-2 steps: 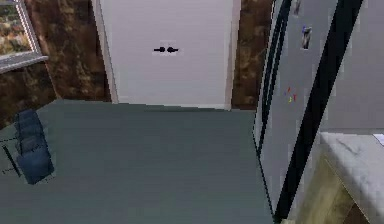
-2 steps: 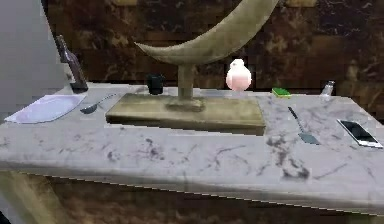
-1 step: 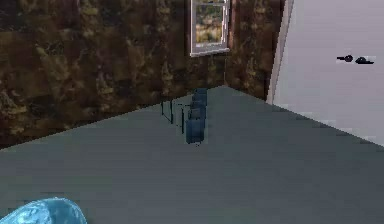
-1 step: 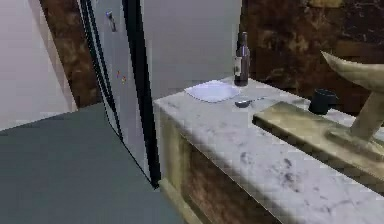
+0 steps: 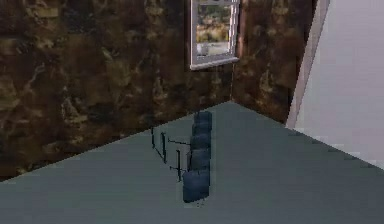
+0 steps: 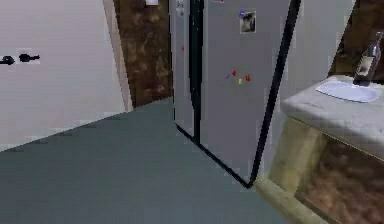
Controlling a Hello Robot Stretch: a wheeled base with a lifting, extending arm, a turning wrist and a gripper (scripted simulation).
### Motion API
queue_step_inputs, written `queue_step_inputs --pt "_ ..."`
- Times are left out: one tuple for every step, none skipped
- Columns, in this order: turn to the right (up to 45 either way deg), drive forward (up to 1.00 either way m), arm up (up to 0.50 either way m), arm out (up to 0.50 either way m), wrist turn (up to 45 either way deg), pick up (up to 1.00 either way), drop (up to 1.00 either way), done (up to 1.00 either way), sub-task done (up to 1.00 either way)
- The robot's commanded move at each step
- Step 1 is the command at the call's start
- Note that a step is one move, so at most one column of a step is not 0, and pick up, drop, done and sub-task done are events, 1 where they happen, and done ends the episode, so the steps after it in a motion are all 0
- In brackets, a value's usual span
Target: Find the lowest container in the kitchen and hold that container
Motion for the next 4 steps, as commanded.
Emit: queue_step_inputs --pt "-21.0 0.0 0.0 0.0 0.0 0.0 0.0 0.0 0.0" --pt "0.0 1.0 0.0 0.0 0.0 0.0 0.0 0.0 0.0" --pt "-45.0 0.0 0.0 0.0 0.0 0.0 0.0 0.0 0.0" --pt "-30.0 0.0 0.0 0.0 0.0 0.0 0.0 0.0 0.0"
